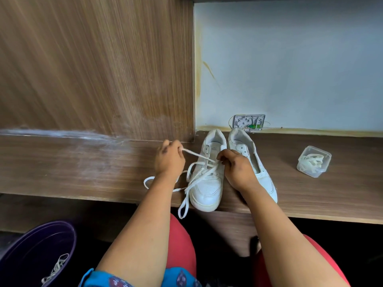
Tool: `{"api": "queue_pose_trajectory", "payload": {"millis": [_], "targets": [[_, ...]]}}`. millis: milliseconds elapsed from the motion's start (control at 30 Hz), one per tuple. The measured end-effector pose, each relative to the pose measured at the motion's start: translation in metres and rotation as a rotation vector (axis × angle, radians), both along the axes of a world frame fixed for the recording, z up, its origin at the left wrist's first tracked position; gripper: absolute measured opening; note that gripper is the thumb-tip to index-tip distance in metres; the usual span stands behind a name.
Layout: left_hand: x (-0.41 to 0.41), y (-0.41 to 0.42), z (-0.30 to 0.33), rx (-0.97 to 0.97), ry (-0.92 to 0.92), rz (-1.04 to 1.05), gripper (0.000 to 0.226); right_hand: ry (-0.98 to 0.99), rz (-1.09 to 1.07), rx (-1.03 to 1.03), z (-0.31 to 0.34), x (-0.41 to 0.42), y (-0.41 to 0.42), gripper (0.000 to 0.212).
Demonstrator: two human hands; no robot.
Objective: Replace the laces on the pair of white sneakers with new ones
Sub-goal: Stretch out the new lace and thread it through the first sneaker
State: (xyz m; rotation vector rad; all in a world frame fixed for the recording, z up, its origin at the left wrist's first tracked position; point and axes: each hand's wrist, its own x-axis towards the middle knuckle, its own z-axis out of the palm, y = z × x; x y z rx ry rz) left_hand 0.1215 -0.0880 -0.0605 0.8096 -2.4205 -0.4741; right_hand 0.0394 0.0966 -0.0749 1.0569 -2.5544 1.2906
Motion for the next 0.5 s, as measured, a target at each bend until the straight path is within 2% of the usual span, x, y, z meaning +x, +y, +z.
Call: {"api": "queue_pose_trajectory", "payload": {"millis": [67, 200, 300, 400, 500], "targets": [[-0.003, 0.003, -0.005, -0.008, -0.07, -0.069, 0.022, -0.007, -0.004, -0.014, -0.001, -0.001, 0.0, 0.033], [-0.017, 0.032, -0.01, -0.13, -0.108, -0.404, 0.02, 0.007, -0.006, -0.052, -0.003, -0.003, -0.001, 0.029], [-0.024, 0.039, -0.019, -0.155, -0.213, -0.471, 0.015, -0.001, -0.008, -0.081, -0.004, -0.003, -0.002, 0.026], [-0.026, 0.037, -0.014, -0.095, -0.05, -0.395, 0.013, -0.023, -0.011, -0.099, -0.005, -0.004, 0.0, 0.028], [-0.019, 0.021, 0.0, 0.13, 0.333, 0.028, 0.018, -0.055, -0.018, -0.113, -0.006, -0.006, 0.004, 0.029]]}}
